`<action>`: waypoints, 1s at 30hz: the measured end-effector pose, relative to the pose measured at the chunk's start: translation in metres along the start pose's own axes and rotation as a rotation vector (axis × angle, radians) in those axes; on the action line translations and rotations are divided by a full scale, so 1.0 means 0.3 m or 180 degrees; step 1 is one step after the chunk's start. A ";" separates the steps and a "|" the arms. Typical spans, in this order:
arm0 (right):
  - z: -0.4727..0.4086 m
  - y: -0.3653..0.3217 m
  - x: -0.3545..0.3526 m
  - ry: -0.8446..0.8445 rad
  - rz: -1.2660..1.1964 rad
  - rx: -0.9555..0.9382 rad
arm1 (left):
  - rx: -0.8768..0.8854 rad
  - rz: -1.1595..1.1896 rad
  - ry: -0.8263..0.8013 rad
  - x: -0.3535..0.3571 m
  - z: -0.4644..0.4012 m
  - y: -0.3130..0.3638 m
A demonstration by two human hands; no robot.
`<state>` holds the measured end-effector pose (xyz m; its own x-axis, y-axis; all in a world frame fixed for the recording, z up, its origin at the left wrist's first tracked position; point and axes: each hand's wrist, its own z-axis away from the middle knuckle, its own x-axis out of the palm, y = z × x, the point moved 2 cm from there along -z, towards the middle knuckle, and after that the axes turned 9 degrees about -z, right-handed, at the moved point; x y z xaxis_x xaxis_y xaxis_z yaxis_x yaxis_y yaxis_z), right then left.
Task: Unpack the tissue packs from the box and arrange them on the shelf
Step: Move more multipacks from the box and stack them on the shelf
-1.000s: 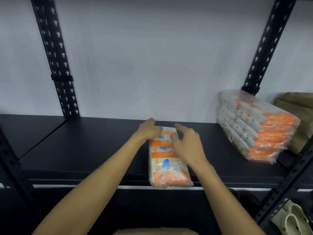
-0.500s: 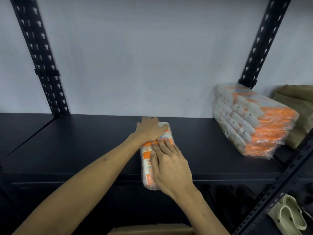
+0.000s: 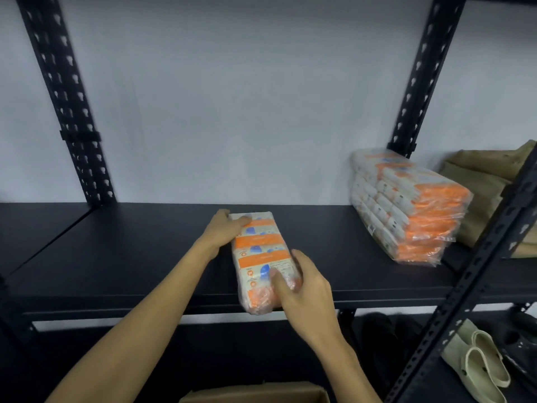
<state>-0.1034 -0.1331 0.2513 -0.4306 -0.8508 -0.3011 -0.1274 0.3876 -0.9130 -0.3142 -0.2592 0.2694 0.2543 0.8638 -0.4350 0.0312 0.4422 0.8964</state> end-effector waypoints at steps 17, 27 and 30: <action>-0.073 -0.082 -0.299 0.0247 -0.1415 -0.0367 | 0.0460 0.0410 0.0260 0.142 0.065 0.346; -0.278 -0.246 -0.692 0.0924 -0.1021 -0.0825 | 0.0770 0.0402 -0.0307 0.299 0.060 0.879; -0.349 -0.261 -0.793 0.1220 -0.0911 -0.0814 | 0.0499 0.0547 -0.0782 0.365 0.030 0.975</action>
<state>-0.0845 0.0762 0.4233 -0.6359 -0.7631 0.1154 -0.4800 0.2740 -0.8334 -0.2685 -0.0373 0.4848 0.4935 0.8300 -0.2598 0.1111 0.2362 0.9653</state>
